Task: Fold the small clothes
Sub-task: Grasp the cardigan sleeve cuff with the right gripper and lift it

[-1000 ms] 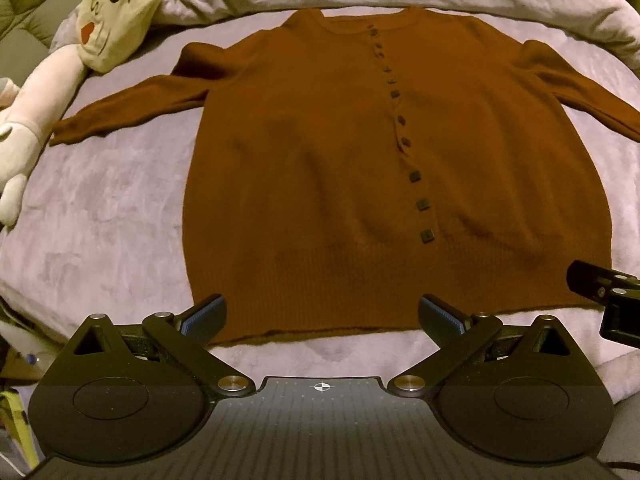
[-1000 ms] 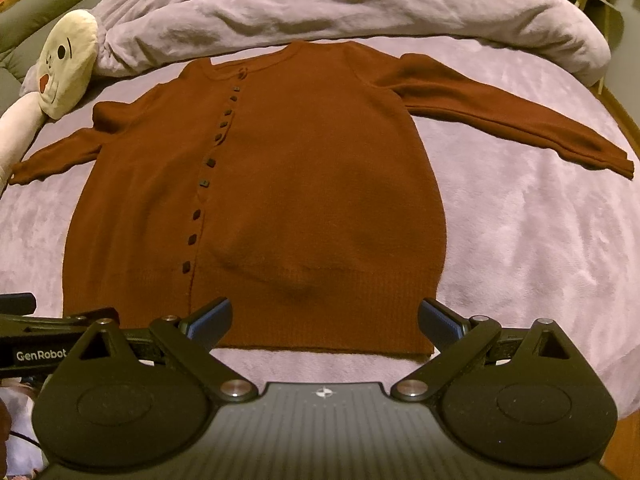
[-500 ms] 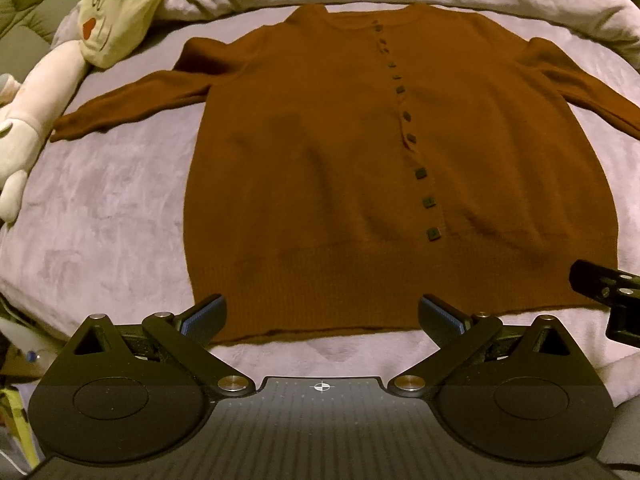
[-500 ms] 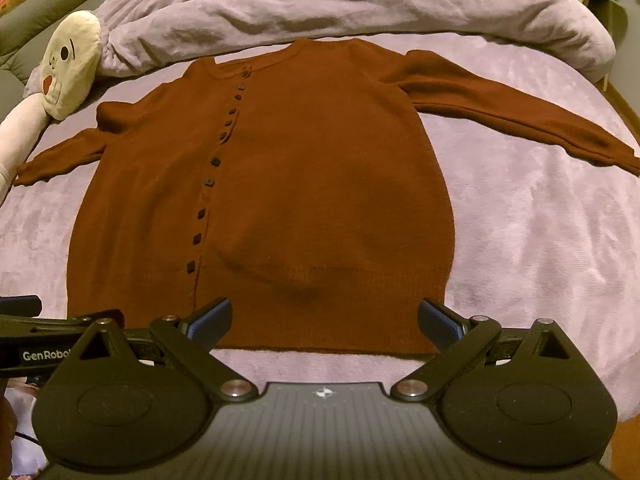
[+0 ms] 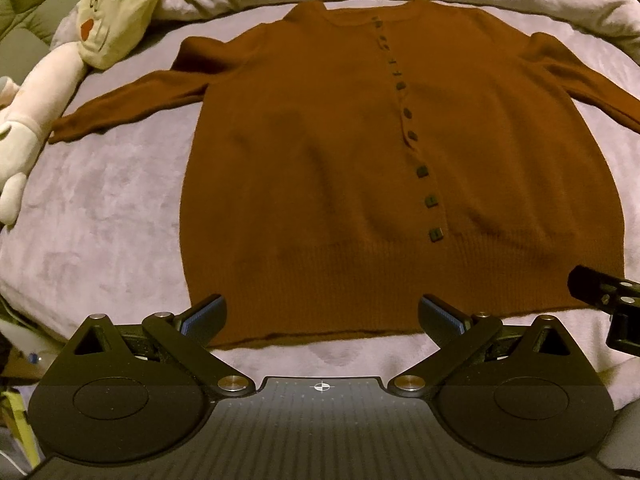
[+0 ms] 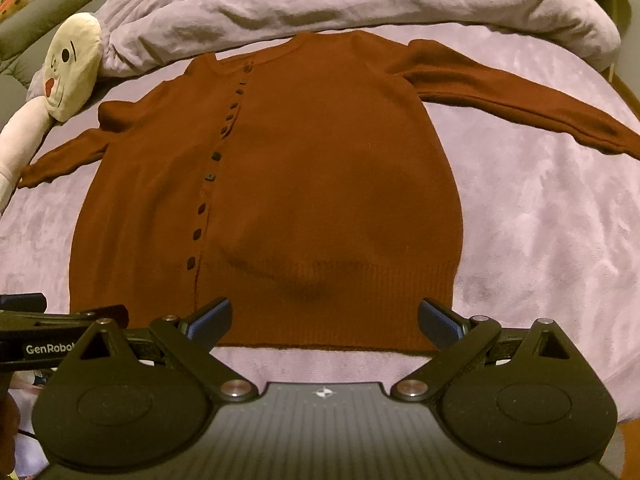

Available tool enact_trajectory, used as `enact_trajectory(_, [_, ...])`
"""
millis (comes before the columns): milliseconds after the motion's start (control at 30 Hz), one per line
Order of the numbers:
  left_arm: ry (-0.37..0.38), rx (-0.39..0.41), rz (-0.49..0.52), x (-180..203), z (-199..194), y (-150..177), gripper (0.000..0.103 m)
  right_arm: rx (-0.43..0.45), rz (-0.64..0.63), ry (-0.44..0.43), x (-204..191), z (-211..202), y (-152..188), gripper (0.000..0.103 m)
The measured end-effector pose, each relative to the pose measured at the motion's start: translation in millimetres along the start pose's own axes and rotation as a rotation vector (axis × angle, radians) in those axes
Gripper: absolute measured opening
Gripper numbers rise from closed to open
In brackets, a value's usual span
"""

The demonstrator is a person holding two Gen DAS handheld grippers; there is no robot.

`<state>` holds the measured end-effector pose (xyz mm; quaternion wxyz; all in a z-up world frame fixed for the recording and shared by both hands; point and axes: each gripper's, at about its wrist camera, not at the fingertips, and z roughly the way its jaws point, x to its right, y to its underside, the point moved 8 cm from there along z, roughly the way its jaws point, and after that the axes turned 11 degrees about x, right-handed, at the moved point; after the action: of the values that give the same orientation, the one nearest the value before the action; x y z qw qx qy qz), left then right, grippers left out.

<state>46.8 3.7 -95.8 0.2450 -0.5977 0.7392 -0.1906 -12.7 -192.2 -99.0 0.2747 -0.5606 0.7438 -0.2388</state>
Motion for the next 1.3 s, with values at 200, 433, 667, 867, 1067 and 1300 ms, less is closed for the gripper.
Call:
enact_trajectory(200, [-0.014,0.007,0.017,3,4,1,0.103,0.079,0.030,-0.086,0,-1,0,0.099])
enact_trajectory(433, [-0.005,0.008,0.029,11,20,-6,0.103,0.054,0.184,-0.221,20,17,3,0.099])
enact_trajectory(667, [-0.014,0.056,0.012,21,49,-40,0.103,0.268,0.402,-0.111,125,27,-39,0.099])
enact_trajectory(867, [-0.052,0.058,-0.026,24,80,-67,0.103,0.494,0.681,0.055,267,27,-67,0.080])
enact_trajectory(1067, [-0.084,0.071,-0.058,28,105,-85,0.103,0.580,0.910,0.172,369,44,-71,0.042])
enact_trajectory(1300, [-0.102,0.047,-0.075,23,126,-80,0.103,0.585,1.007,0.220,409,71,-69,0.025])
